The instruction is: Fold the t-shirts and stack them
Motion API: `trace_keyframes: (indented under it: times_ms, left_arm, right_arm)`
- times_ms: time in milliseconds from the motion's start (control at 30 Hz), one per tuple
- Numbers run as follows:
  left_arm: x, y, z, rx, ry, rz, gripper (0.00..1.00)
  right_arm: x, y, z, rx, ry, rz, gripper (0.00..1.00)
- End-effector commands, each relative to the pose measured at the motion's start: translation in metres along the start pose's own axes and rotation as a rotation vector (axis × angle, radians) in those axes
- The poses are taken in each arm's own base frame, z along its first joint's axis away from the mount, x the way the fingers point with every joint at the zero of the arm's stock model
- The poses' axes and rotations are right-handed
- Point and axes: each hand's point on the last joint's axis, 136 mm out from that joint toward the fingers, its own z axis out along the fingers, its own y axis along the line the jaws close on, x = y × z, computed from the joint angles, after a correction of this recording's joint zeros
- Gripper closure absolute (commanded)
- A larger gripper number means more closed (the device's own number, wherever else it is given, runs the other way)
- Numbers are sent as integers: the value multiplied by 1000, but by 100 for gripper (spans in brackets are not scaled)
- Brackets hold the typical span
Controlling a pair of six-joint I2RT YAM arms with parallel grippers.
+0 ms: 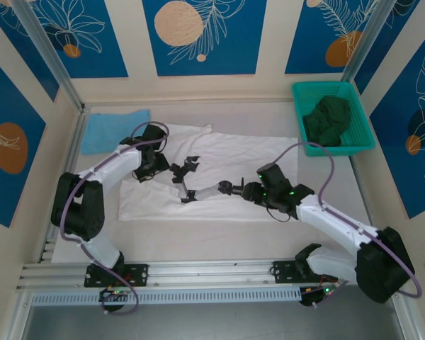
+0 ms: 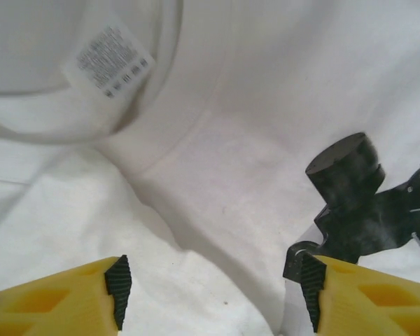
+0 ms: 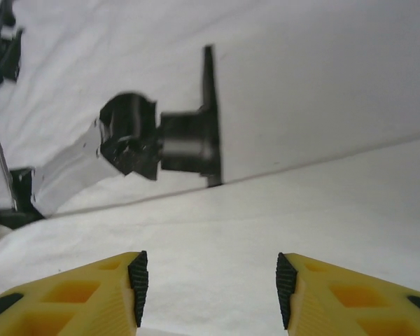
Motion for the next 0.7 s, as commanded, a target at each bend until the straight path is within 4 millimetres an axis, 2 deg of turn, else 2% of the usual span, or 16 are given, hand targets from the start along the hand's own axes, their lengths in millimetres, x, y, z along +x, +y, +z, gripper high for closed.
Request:
trace_keyframes:
  times_ms: [0,33,100,200,300,367,467,600,667]
  left_arm:
    - [-2,28,-32,-53,-85,22,28]
    - [3,34,-32,-51,-86,20,30]
    - [20,45,-27,-42,-61,22,41]
    - [49,51,-9,-3,24,53,49]
    - [71,63,11,-39,92,77,53]
    - [79,73,22,-76,113,81,54]
    - [87,94,33,-162,118,84,55]
    - [99,118,40,-245,131,78,54]
    - [107,124,42,-259,154,74,54]
  right_arm:
    - [4,-44,-17,82,-9,150,46]
    - [5,-50,-18,69,-8,174,45]
    - [7,-61,-20,32,10,236,47]
    - [8,-74,-16,9,65,311,55]
    - [11,-88,-9,53,124,364,63]
    - [13,-96,-2,70,162,419,67]
    - [24,-114,5,149,226,532,78]
    - [36,-128,11,192,264,639,79]
    - [42,-138,10,249,279,691,79]
